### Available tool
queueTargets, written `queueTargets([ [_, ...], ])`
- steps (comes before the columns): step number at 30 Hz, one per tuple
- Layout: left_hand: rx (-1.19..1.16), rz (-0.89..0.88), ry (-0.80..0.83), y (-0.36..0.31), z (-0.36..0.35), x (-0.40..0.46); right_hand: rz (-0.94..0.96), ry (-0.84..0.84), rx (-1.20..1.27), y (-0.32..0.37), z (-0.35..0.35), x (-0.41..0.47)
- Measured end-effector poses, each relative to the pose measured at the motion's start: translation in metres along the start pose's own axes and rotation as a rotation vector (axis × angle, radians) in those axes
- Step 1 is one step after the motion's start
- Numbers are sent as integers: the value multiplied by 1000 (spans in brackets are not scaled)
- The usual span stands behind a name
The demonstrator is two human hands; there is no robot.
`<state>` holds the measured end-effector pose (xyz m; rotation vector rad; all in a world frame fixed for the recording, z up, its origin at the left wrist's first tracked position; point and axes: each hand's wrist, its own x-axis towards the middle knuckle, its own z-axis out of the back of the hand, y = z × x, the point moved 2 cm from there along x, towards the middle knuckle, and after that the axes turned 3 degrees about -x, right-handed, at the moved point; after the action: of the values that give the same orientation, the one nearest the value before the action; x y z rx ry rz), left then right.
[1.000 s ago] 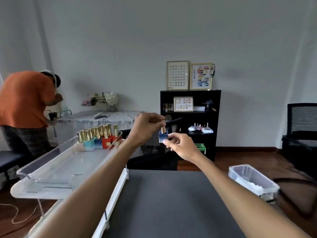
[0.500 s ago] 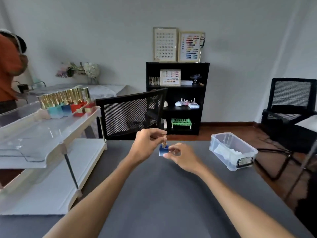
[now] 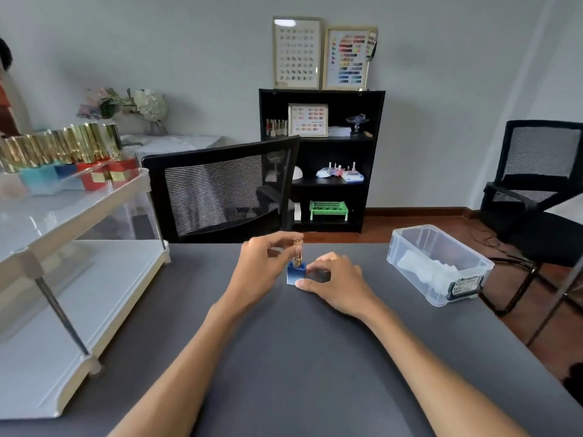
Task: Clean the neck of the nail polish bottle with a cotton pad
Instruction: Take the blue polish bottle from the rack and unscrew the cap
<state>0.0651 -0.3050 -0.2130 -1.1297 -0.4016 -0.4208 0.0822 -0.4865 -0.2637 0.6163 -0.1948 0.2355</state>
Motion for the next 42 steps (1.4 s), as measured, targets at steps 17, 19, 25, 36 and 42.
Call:
queueTargets([
  [17, -85, 59, -2, 2, -3, 4, 62, -18, -38, 3, 0, 0],
  [19, -143, 73, 65, 2, -1, 3, 59, -14, -31, 4, 1, -1],
  [25, -89, 33, 77, 4, 6, -1, 51, -10, -44, 6, 1, -1],
  [36, -202, 103, 86, 4, -3, 1, 56, 0, -43, 7, 1, -3],
  [42, -206, 76, 143, 3, 5, 2, 51, 0, -29, 7, 2, -3],
])
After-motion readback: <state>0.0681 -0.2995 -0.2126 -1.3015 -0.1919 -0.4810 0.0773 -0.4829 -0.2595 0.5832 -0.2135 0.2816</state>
